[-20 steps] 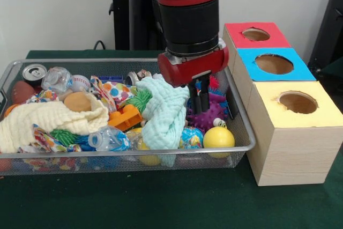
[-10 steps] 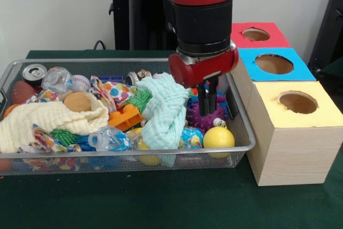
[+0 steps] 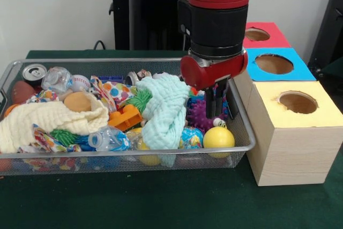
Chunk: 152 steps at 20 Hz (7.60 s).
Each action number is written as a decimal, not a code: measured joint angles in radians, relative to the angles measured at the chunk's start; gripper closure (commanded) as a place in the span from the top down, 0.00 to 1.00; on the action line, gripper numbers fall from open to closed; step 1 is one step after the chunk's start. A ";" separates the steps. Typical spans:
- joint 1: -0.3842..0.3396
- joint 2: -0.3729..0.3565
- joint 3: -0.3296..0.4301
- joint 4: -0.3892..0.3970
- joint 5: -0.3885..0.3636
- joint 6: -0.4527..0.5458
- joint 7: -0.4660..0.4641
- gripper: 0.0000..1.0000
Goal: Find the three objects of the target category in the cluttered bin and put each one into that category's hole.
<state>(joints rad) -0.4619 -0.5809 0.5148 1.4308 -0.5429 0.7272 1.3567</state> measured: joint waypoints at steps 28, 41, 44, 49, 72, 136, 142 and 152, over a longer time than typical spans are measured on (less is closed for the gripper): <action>0.011 0.051 -0.069 -0.162 -0.002 0.000 0.000 0.00; 0.011 0.046 -0.072 -0.167 -0.002 0.000 0.000 0.00; 0.011 0.046 -0.073 -0.168 -0.002 0.000 0.000 0.00; 0.011 0.046 -0.073 -0.169 -0.003 0.000 0.000 0.00; 0.028 0.028 -0.073 -0.238 -0.003 0.044 0.000 0.00; -0.086 -0.005 -0.034 -0.210 -0.010 0.052 0.000 0.00; -0.086 -0.001 -0.034 -0.210 -0.014 0.052 0.000 0.00; -0.105 0.022 -0.034 -0.210 -0.020 0.052 0.000 0.00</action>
<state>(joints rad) -0.5673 -0.5587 0.4806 1.2206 -0.5628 0.7794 1.3567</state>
